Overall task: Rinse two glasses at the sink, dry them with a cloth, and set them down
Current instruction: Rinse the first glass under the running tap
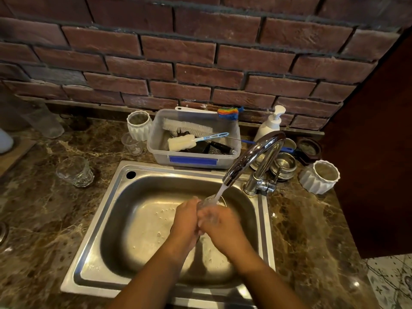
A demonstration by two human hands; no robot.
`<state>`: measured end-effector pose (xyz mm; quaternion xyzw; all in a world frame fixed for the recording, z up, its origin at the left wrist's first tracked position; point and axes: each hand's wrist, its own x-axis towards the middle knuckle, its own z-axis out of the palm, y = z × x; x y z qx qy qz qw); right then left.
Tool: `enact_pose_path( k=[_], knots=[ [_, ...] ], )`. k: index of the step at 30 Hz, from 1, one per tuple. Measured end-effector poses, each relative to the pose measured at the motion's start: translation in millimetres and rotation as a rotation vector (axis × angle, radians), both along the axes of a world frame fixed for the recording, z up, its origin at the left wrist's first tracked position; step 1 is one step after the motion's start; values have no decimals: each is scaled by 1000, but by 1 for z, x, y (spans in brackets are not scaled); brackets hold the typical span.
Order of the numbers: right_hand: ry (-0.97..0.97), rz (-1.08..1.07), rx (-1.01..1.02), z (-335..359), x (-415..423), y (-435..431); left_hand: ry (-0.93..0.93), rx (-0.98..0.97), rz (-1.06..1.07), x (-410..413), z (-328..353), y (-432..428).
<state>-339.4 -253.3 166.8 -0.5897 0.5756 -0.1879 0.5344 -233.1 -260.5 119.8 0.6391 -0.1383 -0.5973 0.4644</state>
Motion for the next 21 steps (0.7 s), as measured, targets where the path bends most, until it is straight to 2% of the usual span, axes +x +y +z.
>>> enact_pose_path(
  k=[2, 3, 4, 6, 9, 10, 11, 13, 15, 17, 18, 19, 20, 21],
  knots=[
    [-277, -211, 220, -1, 5, 3, -278, -215, -92, 1, -2, 6],
    [-374, -231, 271, -1, 3, 4, -356, -286, -125, 4, -5, 8],
    [-388, -188, 227, -2, -1, 5, -362, -309, -139, 7, -4, 10],
    [-219, 19, -25, -6, -12, 3, -181, -223, -133, 12, 0, 10],
    [124, 403, -392, -10, -24, -6, 373, 118, -161, 18, 14, 7],
    [208, 487, -489, -11, -27, -8, 474, 175, -161, 20, 17, 6],
    [241, 518, -536, -12, -29, -9, 491, 193, -156, 19, 19, 4],
    [107, 379, -459, -11, -28, -5, 338, 133, -134, 13, 18, 0],
    [-233, 5, -140, -10, -19, 4, -56, -79, -117, 3, 16, 0],
    [-584, -337, 270, -9, -11, 8, -441, -356, -211, 0, 10, 5],
    [-697, -426, 406, -9, -9, 9, -511, -436, -240, 1, 7, 6],
    [-726, -437, 450, -9, -7, 8, -516, -451, -247, 3, 5, 7],
    [-670, -382, 392, -7, -6, 8, -479, -426, -241, 6, 4, 6],
    [-535, -274, 243, -5, -6, 8, -388, -351, -228, 8, 5, 5]
  ],
)
